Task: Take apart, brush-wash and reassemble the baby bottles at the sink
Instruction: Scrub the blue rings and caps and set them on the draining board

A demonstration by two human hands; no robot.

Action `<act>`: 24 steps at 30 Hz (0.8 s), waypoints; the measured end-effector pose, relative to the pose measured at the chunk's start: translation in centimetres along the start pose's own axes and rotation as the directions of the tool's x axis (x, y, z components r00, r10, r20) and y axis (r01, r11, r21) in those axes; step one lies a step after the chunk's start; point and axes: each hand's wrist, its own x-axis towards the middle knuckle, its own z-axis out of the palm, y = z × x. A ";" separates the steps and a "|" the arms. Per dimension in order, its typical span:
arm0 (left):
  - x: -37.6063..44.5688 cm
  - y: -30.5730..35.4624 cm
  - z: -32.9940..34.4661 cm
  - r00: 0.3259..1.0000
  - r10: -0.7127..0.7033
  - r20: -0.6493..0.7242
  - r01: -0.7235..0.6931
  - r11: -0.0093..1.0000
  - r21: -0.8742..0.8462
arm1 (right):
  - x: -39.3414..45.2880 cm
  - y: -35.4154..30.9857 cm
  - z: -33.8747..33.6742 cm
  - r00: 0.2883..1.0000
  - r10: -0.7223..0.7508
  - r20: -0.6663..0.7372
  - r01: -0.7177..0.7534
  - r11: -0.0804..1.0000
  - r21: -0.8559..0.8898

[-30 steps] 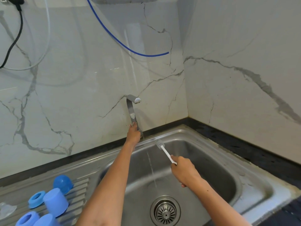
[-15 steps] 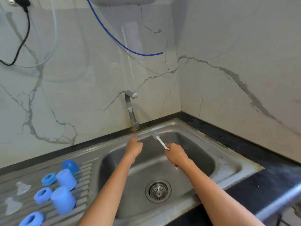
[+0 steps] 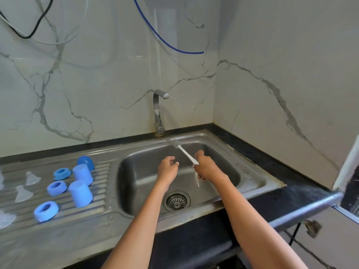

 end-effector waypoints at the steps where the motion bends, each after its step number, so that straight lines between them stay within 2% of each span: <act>1: 0.0 -0.1 0.0 1.000 0.002 -0.005 -0.002 1.000 0.010 | -0.2 0.0 0.1 0.999 -0.025 -0.038 0.023 0.999 -0.036; 3: 0.0 -0.3 -0.1 1.000 0.017 -0.005 -0.017 0.999 0.039 | -0.3 -0.2 0.2 0.996 -0.036 -0.084 0.030 0.997 -0.069; 7: 0.2 -0.1 0.4 0.998 0.056 -0.002 -0.056 0.995 0.081 | -0.4 -0.2 0.0 0.999 0.013 -0.053 -0.015 0.999 -0.038; 10: 0.5 -0.2 1.0 0.997 0.076 0.002 -0.075 0.991 0.109 | -0.5 0.0 -1.2 0.992 0.001 -0.123 -0.004 1.000 -0.024; 16: 1.7 -0.2 2.1 0.993 0.113 0.029 -0.115 0.989 0.094 | -0.2 3.9 -6.8 0.944 -0.007 -0.329 -0.084 0.962 -0.260; 20: 2.2 -0.3 2.6 0.993 0.113 0.021 -0.114 0.991 0.068 | 0.9 7.9 -10.2 0.913 0.019 -0.408 -0.155 0.940 -0.303; 24: 2.3 -0.6 2.9 0.994 0.107 0.021 -0.108 0.992 0.069 | 2.0 10.3 -11.8 0.909 0.000 -0.418 -0.173 0.910 -0.377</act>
